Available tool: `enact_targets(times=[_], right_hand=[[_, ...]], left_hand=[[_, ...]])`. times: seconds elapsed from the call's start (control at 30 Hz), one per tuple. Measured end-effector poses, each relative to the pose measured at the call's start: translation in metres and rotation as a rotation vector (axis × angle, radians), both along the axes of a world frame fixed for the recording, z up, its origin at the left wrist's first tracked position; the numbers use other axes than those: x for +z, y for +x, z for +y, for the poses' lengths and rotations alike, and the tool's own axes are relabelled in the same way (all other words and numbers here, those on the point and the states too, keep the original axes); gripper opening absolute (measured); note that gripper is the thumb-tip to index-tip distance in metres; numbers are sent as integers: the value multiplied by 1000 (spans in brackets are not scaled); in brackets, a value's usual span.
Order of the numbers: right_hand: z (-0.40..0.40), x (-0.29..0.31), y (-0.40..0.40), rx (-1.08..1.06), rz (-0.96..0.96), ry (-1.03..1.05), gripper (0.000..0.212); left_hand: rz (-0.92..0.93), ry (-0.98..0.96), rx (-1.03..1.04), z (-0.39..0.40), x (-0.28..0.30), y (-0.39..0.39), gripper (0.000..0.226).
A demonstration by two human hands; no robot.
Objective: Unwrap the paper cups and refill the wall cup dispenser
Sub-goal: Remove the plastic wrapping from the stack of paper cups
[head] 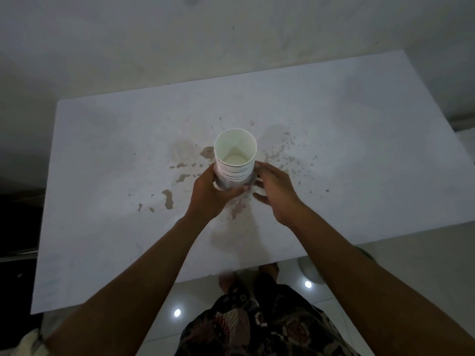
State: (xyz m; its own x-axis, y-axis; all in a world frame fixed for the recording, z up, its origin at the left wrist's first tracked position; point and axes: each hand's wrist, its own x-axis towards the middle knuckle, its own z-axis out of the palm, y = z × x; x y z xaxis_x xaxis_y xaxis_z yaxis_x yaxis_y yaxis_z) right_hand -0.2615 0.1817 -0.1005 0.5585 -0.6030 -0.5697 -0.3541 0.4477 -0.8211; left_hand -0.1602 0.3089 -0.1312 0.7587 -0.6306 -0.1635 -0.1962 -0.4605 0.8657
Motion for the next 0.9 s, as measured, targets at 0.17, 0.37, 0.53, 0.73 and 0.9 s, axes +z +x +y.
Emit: enact_targets(times=[0.17,0.37,0.53,0.73,0.9], right_hand=[[2,-10,-3,-92,-57,131,14],[3,-26,3,-22,89,-115,11],[-2,-22,8,-4,142,-157,13],[-2,-12,2,-90,39,210,8],[0,-22,3,-101,34,189,11]], left_hand=[[22,16,-52,-3,7,3,71],[-115,-142,7,3,25,-5,79],[-147,-113,26,4,17,-8,77],[-90,7,-3,9,-3,-7,70],[-67,66,-59,8,7,0,70]])
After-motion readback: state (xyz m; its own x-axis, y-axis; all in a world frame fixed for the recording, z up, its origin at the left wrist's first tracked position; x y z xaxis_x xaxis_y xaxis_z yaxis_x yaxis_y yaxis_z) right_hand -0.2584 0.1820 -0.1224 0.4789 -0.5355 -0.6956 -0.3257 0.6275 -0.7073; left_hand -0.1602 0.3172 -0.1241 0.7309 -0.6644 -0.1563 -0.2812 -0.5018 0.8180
